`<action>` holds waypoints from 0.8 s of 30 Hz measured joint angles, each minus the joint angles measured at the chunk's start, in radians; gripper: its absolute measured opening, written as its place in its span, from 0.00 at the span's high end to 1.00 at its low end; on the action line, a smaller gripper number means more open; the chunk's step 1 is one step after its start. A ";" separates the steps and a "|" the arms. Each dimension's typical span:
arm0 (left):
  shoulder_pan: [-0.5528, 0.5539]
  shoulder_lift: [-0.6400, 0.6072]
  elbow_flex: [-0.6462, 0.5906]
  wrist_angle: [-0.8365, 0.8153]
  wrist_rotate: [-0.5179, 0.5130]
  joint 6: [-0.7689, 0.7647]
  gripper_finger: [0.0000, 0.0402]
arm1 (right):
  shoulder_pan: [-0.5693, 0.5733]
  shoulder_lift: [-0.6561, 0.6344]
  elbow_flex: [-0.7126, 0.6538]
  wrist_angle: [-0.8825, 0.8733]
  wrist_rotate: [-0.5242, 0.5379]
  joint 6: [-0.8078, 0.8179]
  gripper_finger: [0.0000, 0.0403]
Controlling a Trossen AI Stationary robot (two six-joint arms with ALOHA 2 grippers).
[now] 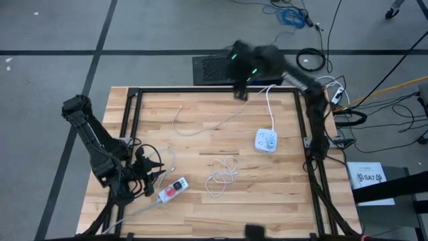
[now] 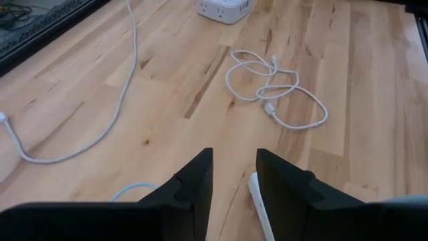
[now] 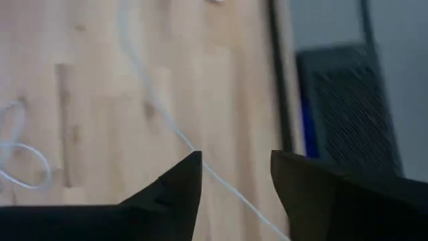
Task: Insert USB
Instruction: Insert the top right white cable charger into the black adapter charger
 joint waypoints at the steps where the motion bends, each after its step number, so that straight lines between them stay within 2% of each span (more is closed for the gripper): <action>1: 0.000 0.000 0.000 0.000 0.000 0.000 0.70 | -0.037 -0.020 -0.006 -0.013 0.002 -0.003 0.57; 6: 0.000 0.007 0.000 0.000 0.000 0.001 0.70 | -0.187 -0.025 -0.091 -0.009 0.003 -0.060 0.58; 9: 0.000 0.019 0.000 -0.004 0.000 0.001 0.70 | -0.232 -0.030 -0.220 0.047 0.010 -0.105 0.58; 12: 0.000 0.040 0.000 -0.007 0.001 0.001 0.70 | -0.268 -0.027 -0.389 0.088 0.100 -0.146 0.58; 17: 0.001 0.063 0.000 -0.034 0.000 0.001 0.70 | -0.304 -0.026 -0.654 0.266 0.230 -0.228 0.58; 24: 0.019 0.064 0.000 -0.044 0.008 0.000 0.70 | -0.335 -0.026 -0.868 0.600 0.263 -0.333 0.58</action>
